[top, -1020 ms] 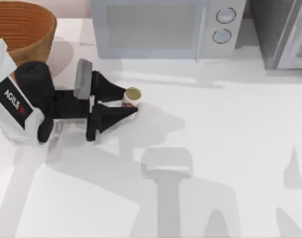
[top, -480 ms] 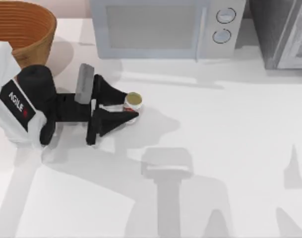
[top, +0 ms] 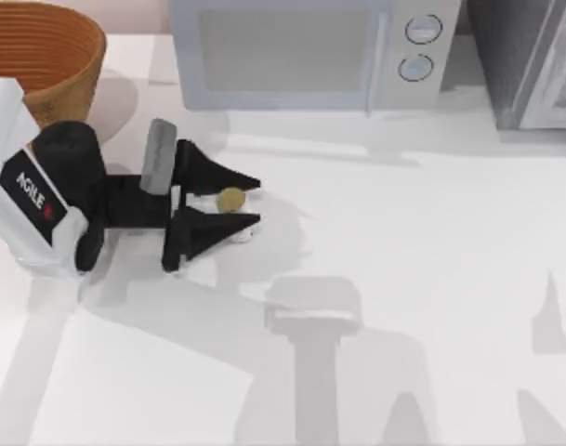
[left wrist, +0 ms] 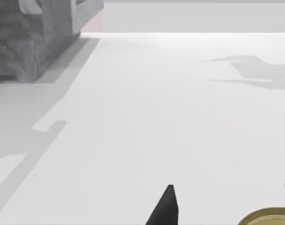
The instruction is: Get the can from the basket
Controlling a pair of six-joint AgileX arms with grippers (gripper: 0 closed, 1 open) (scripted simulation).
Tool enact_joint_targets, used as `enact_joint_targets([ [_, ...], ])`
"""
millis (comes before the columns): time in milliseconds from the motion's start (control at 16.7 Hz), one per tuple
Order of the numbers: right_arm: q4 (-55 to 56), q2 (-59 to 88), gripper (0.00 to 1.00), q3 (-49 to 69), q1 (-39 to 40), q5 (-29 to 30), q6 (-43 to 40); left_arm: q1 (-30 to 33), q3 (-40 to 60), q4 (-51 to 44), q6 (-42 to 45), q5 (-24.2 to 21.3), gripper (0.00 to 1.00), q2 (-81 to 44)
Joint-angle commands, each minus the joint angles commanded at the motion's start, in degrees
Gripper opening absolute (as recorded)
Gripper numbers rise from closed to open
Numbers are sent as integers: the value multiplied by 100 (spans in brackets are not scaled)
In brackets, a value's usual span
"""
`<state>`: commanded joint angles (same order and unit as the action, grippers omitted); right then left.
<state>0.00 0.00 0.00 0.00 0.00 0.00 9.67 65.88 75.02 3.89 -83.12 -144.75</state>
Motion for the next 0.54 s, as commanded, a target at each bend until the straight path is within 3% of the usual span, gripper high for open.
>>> enact_joint_targets([
  [180,0,0,100,0,0,0,0,0,0,0,0,0,98,0],
  [540,0,0,100,0,0,0,0,0,0,0,0,0,100,0],
])
